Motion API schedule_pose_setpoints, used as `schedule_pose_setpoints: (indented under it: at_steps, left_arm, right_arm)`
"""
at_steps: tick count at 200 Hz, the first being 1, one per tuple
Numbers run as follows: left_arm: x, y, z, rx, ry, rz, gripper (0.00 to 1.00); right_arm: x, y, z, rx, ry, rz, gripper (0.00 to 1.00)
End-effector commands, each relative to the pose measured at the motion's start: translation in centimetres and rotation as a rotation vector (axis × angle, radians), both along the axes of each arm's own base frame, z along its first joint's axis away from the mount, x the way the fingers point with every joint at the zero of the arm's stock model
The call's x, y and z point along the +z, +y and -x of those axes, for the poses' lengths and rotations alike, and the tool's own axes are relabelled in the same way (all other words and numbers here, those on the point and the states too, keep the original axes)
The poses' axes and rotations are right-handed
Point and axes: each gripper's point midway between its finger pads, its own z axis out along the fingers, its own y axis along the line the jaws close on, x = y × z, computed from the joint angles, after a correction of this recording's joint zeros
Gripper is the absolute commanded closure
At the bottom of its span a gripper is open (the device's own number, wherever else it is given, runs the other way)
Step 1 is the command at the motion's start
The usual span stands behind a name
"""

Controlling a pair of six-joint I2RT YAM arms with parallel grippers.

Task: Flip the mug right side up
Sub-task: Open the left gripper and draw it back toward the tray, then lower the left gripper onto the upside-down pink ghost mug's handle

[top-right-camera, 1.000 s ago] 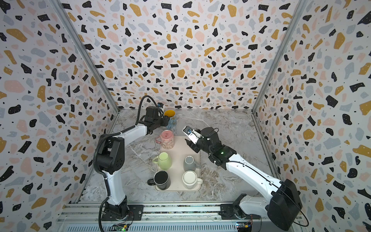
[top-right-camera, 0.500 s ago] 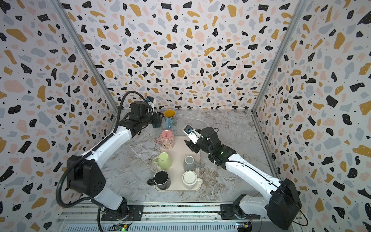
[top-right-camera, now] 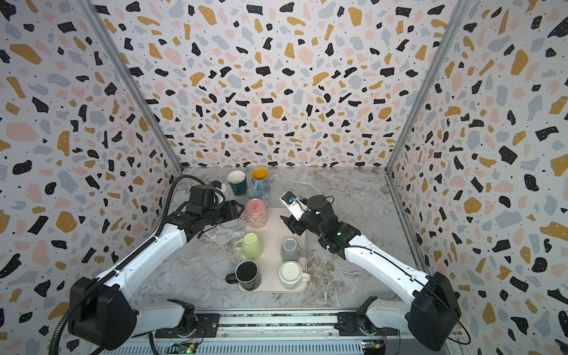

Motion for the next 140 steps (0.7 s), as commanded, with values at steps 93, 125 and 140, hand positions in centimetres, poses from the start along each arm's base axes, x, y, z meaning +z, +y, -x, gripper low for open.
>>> schedule_pose_setpoints:
  at_steps: [93,125,140]
  left_arm:
    - [3.8,3.1,-1.0,0.548,0.192,1.307,0.50]
    - [1.9,2.0,-2.5,0.575,0.340,1.313,0.54]
    - [0.7,1.2,-3.1,0.570,0.411,1.270,0.55]
  right_arm:
    - [0.0,0.6,-0.4,-0.005,0.037,-0.034,0.30]
    - [-0.1,0.6,-0.9,-0.021,0.034,-0.023,0.29]
    - [-0.1,0.5,-1.1,-0.025,0.033,-0.019,0.29]
